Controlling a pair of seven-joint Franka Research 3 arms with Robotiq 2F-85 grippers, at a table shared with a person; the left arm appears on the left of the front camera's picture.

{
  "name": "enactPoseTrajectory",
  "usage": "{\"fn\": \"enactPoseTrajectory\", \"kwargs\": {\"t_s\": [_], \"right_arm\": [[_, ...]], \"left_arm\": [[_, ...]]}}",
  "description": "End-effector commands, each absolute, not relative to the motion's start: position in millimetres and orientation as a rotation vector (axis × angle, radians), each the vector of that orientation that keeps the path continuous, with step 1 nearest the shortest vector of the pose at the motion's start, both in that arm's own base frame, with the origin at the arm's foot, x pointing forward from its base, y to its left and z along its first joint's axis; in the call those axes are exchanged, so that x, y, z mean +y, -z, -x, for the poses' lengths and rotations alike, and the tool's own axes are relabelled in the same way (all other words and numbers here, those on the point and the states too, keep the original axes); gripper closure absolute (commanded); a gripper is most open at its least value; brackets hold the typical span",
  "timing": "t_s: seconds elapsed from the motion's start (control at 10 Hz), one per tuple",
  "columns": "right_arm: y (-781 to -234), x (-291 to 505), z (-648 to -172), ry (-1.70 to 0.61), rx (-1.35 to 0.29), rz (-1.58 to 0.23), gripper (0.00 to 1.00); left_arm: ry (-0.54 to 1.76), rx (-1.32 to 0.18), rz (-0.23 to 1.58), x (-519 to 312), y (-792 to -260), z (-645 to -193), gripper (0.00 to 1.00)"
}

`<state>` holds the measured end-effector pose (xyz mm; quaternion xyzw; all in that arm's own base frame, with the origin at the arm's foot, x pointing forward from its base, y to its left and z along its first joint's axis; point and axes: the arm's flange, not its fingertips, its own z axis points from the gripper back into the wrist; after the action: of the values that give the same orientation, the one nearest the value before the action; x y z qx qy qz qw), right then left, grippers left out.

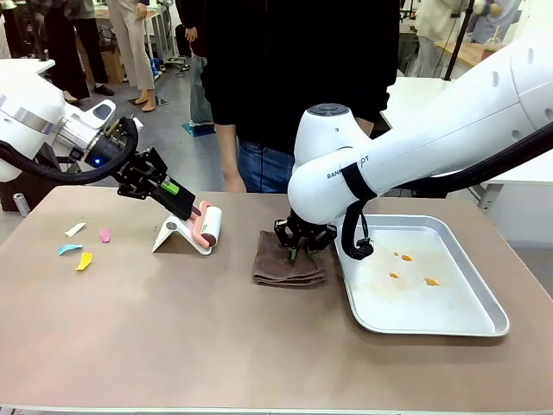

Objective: Clean the surface of the table.
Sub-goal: Hold the Lint Roller with your left hand and the towel with your right hand.

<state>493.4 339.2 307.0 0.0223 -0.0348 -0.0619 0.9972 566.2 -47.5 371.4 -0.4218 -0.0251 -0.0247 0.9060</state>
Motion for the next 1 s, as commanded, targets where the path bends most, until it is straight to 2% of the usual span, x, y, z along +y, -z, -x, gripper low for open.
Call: {"fn": "enactPoseTrajectory", "kwargs": {"t_s": [0.0,0.9], "right_arm": [[-291.1,334.2,-493.4,0.104,-0.031,-0.048,1.00],[-290.6,332.4,-493.5,0.103,-0.004,-0.082,1.00]], "left_arm": [[0.047,-0.054,0.853,-48.0,-376.7,-559.5,1.00],[0.060,-0.080,0.880,-45.8,-384.6,-556.0,1.00]]}}
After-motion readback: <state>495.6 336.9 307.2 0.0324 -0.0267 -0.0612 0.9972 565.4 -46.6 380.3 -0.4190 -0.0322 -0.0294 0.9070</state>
